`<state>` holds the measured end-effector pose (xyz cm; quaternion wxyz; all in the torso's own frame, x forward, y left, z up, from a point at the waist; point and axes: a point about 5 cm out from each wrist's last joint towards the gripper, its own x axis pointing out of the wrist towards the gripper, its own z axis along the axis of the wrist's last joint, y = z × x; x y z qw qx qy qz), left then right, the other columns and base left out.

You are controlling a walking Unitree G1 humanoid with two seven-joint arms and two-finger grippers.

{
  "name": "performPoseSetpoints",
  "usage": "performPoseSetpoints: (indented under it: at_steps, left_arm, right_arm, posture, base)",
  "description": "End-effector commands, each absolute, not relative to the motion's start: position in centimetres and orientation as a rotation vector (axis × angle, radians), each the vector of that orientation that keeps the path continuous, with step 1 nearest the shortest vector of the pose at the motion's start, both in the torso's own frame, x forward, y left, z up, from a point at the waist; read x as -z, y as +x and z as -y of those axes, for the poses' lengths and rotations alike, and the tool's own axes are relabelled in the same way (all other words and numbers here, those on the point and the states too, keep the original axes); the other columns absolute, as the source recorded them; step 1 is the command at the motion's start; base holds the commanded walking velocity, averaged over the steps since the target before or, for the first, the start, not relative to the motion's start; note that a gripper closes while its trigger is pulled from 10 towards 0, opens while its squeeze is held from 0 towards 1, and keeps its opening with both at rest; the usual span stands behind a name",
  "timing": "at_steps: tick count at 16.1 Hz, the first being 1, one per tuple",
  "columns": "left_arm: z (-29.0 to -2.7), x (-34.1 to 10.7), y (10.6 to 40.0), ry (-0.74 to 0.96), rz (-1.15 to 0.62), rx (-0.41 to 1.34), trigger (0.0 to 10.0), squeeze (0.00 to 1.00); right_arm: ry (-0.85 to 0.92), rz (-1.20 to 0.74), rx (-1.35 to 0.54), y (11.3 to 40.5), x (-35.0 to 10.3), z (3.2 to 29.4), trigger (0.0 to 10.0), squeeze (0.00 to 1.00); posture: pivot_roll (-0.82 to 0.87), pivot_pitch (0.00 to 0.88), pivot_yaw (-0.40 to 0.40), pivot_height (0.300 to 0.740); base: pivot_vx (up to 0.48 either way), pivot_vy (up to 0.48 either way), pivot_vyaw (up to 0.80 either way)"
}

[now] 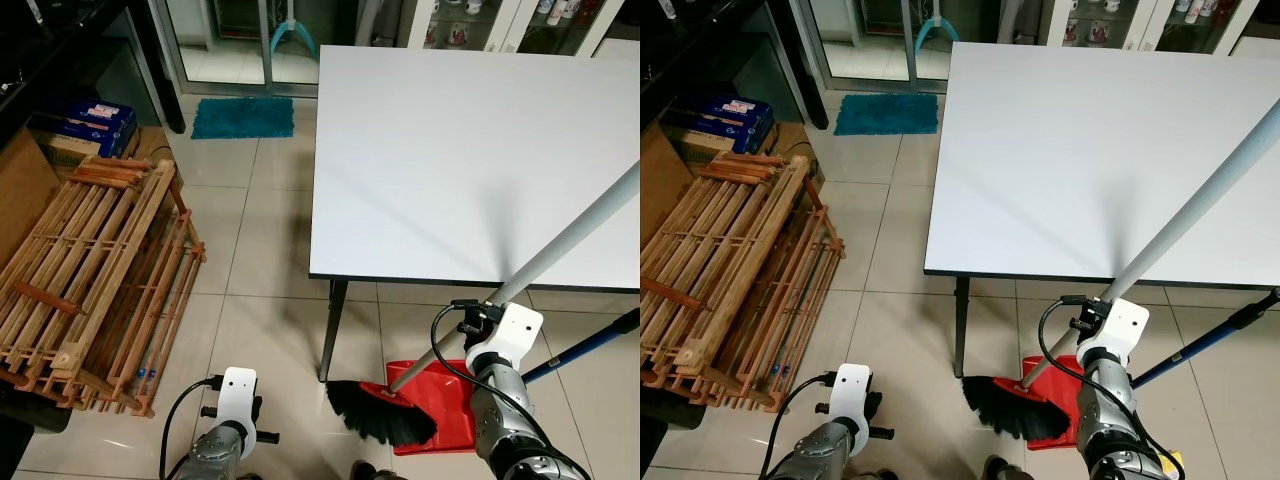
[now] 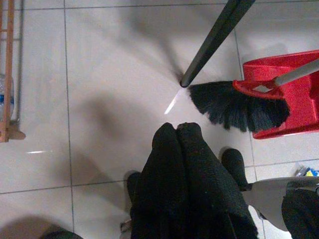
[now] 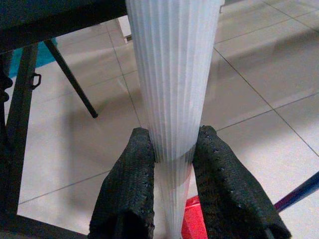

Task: Sweep floor

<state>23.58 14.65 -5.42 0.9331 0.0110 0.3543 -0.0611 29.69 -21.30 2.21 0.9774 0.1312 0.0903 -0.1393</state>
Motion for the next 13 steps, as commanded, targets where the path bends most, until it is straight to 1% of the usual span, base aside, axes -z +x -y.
performPoseSetpoints:
  at_steps: [1, 13]
  left_arm:
    - [-14.47, 5.89, 22.88, 0.022, -0.749, 0.134, 10.0, 0.00]
    - [-14.34, 5.92, 22.84, 0.026, -0.751, 0.140, 10.0, 0.00]
  right_arm:
    - [0.269, -0.179, 0.290, 29.53, -2.17, 21.52, 10.0, 0.00]
    - [0.269, -0.178, 0.283, 29.68, -2.29, 21.43, 10.0, 0.00]
  posture:
    - [0.01, 0.152, -0.025, 0.740]
    - [0.01, 0.147, -0.027, 0.740]
  base:
    - [-0.277, 0.000, 0.00]
    - [-0.285, 0.000, 0.00]
